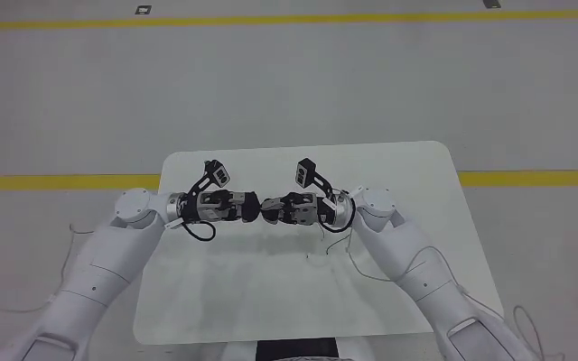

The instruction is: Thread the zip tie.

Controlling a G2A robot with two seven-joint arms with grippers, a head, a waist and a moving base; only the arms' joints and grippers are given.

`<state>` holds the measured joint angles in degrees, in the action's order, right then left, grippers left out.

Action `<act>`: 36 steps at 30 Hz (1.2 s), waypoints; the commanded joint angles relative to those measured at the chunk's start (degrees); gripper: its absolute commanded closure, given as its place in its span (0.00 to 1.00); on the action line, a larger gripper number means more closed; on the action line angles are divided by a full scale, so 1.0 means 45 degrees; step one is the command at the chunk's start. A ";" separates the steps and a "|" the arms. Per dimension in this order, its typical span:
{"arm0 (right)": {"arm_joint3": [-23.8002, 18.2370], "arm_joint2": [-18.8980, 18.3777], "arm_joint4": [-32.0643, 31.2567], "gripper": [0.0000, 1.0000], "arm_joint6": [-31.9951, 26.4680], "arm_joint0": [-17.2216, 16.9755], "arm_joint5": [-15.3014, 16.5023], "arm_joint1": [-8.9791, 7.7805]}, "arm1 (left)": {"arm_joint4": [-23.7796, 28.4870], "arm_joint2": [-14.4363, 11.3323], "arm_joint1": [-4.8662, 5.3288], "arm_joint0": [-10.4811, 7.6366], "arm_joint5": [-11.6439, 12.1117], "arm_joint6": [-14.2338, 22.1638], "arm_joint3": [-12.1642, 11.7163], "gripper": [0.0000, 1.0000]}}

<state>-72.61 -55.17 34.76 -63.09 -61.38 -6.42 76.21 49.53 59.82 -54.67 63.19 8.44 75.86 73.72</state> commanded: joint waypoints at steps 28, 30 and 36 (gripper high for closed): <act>-0.0021 -0.0035 0.0084 1.00 0.0022 -0.0003 0.0126 -0.0141 | -0.0307 -0.0009 -0.0029 -0.0047 -0.0128 0.0084 -0.0176 0.91; -0.0037 -0.0034 0.0061 1.00 0.0027 -0.0004 0.0105 -0.0153 | -0.0298 -0.0004 -0.0030 -0.0045 -0.0127 0.0086 -0.0173 0.92; -0.0064 -0.0024 0.0012 1.00 0.0059 0.0001 0.0078 -0.0185 | -0.0276 0.0002 -0.0040 -0.0061 -0.0139 0.0107 -0.0187 0.93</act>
<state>-72.89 -55.30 34.83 -62.85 -61.37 -6.06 75.39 48.31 59.83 -54.85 62.92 7.84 76.33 72.90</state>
